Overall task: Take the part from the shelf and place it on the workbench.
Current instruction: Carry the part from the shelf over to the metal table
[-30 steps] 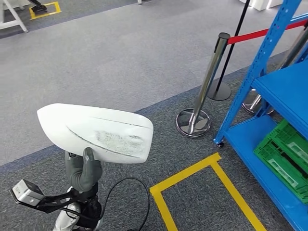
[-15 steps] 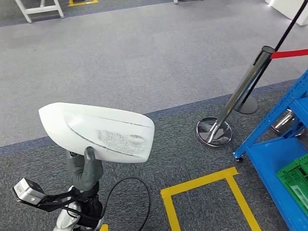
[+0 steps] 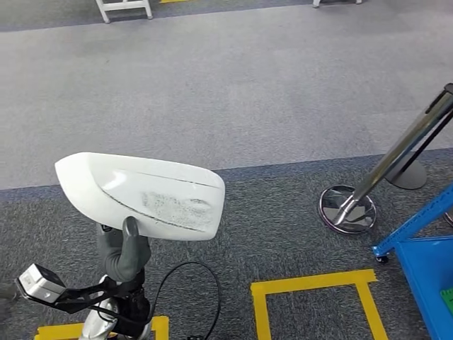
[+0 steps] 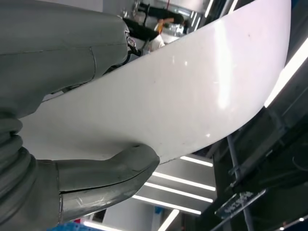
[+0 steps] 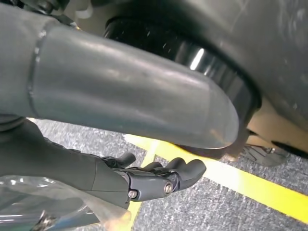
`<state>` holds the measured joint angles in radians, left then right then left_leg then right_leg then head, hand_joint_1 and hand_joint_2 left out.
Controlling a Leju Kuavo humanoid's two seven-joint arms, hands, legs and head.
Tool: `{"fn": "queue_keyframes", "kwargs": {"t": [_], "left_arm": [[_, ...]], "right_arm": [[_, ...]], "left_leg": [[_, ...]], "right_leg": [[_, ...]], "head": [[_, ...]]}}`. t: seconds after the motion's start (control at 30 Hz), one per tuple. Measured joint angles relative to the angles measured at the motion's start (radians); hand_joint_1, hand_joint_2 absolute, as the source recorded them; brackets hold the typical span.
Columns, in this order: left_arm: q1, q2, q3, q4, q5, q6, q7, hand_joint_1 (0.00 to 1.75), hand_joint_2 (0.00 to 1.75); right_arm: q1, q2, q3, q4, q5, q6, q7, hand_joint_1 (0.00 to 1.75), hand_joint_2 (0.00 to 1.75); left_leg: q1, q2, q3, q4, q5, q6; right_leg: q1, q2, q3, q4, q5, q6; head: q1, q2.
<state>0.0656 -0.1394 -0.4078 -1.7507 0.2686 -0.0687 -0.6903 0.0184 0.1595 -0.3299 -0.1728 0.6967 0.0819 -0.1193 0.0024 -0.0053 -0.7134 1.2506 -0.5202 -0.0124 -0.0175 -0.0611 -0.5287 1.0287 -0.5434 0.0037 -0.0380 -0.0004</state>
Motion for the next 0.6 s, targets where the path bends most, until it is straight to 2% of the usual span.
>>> {"fn": "queue_keyframes", "kwargs": {"t": [0.07, 0.13, 0.2, 0.23, 0.3, 0.33, 0.37, 0.4, 0.43, 0.47, 0.5, 0.53, 0.57, 0.6], "left_arm": [[0.001, 0.000, 0.000, -0.001, -0.011, 0.018, -0.003, 1.75, 1.75], [0.007, 0.000, 0.002, -0.005, -0.024, 0.036, -0.006, 1.75, 1.75], [0.020, -0.002, 0.005, -0.012, -0.032, 0.041, -0.009, 1.75, 1.75], [0.027, -0.003, 0.007, -0.016, -0.035, 0.042, -0.010, 1.75, 1.75], [0.034, -0.007, 0.011, -0.024, -0.039, 0.043, -0.012, 1.75, 1.75], [0.037, -0.010, 0.013, -0.026, -0.039, 0.043, -0.012, 1.75, 1.75], [0.038, -0.012, 0.015, -0.027, -0.038, 0.044, -0.013, 1.75, 1.75], [0.041, -0.013, 0.017, -0.028, -0.037, 0.045, -0.013, 1.75, 1.75], [0.043, -0.014, 0.019, -0.028, -0.036, 0.047, -0.013, 1.75, 1.75], [0.045, -0.014, 0.021, -0.028, -0.037, 0.049, -0.013, 1.75, 1.75], [0.046, -0.014, 0.023, -0.028, -0.040, 0.051, -0.013, 1.75, 1.75], [0.046, -0.014, 0.025, -0.028, -0.043, 0.052, -0.013, 1.75, 1.75], [0.046, -0.014, 0.026, -0.028, -0.048, 0.054, -0.013, 1.75, 1.75], [0.046, -0.014, 0.027, -0.029, -0.051, 0.055, -0.013, 1.75, 1.75]], "right_arm": [[-0.001, 0.006, 0.006, 0.000, 0.011, -0.006, 0.011, 0.00, 0.00], [-0.002, 0.025, 0.015, 0.000, 0.027, -0.028, 0.039, 0.00, 0.00], [-0.007, 0.044, 0.022, 0.000, 0.039, -0.052, 0.066, 0.00, 0.00], [-0.009, 0.050, 0.024, 0.000, 0.043, -0.059, 0.073, 0.00, 0.00], [-0.016, 0.054, 0.031, -0.002, 0.049, -0.062, 0.077, 0.00, 0.00], [-0.018, 0.055, 0.034, -0.002, 0.052, -0.062, 0.076, 0.00, 0.00], [-0.020, 0.056, 0.037, -0.002, 0.053, -0.062, 0.074, 0.00, 0.00], [-0.022, 0.056, 0.039, -0.002, 0.054, -0.061, 0.074, 0.00, 0.00], [-0.024, 0.056, 0.040, -0.002, 0.055, -0.060, 0.073, 0.00, 0.00], [-0.026, 0.056, 0.041, -0.002, 0.056, -0.059, 0.073, 0.00, 0.00], [-0.028, 0.056, 0.042, -0.002, 0.057, -0.058, 0.074, 0.00, 0.00], [-0.029, 0.056, 0.043, -0.003, 0.059, -0.057, 0.075, 0.00, 0.00], [-0.029, 0.056, 0.045, -0.002, 0.061, -0.055, 0.075, 0.00, 0.00], [-0.029, 0.056, 0.047, -0.002, 0.063, -0.053, 0.074, 0.00, 0.00]], "left_leg": [[-0.008, 0.039, 0.066, -0.130, 0.056, 0.009], [-0.019, 0.070, 0.100, -0.199, 0.066, 0.019], [-0.022, 0.059, 0.101, -0.210, 0.060, 0.027], [-0.021, 0.047, 0.105, -0.216, 0.062, 0.032], [-0.014, 0.027, 0.113, -0.228, 0.065, 0.042], [-0.011, 0.017, 0.116, -0.231, 0.066, 0.046], [-0.010, 0.006, 0.116, -0.231, 0.065, 0.049], [-0.010, -0.008, 0.117, -0.231, 0.065, 0.051], [-0.011, -0.022, 0.118, -0.231, 0.064, 0.051], [-0.010, -0.038, 0.120, -0.230, 0.064, 0.051], [-0.009, -0.054, 0.123, -0.229, 0.063, 0.049], [-0.008, -0.070, 0.125, -0.228, 0.061, 0.046], [-0.008, -0.085, 0.126, -0.223, 0.058, 0.042], [-0.007, -0.098, 0.123, -0.218, 0.056, 0.037]], "right_leg": [[0.003, -0.022, 0.010, 0.000, -0.009, 0.006], [0.007, -0.040, 0.016, -0.002, -0.017, 0.015], [0.009, -0.060, 0.024, -0.007, -0.020, 0.023], [0.008, -0.056, 0.025, -0.005, -0.026, 0.027], [0.007, -0.009, 0.003, 0.043, -0.058, 0.033], [0.006, 0.024, -0.027, 0.099, -0.085, 0.034], [0.006, 0.046, -0.065, 0.169, -0.112, 0.034], [0.007, 0.056, -0.103, 0.232, -0.129, 0.035], [0.007, 0.060, -0.130, 0.270, -0.130, 0.036], [0.007, 0.061, -0.139, 0.270, -0.110, 0.036], [0.005, 0.064, -0.128, 0.230, -0.072, 0.037], [0.002, 0.077, -0.104, 0.164, -0.027, 0.038], [-0.002, 0.102, -0.079, 0.100, 0.004, 0.040], [-0.006, 0.125, -0.056, 0.050, 0.022, 0.040]], "head": [[0.000, 0.000], [0.001, 0.000], [0.002, 0.000], [0.004, 0.000], [0.009, 0.000], [0.012, 0.000], [0.015, 0.000], [0.017, 0.000], [0.016, 0.000], [0.016, 0.000], [0.017, 0.000], [0.017, 0.000], [0.017, 0.000], [0.017, 0.000]]}}
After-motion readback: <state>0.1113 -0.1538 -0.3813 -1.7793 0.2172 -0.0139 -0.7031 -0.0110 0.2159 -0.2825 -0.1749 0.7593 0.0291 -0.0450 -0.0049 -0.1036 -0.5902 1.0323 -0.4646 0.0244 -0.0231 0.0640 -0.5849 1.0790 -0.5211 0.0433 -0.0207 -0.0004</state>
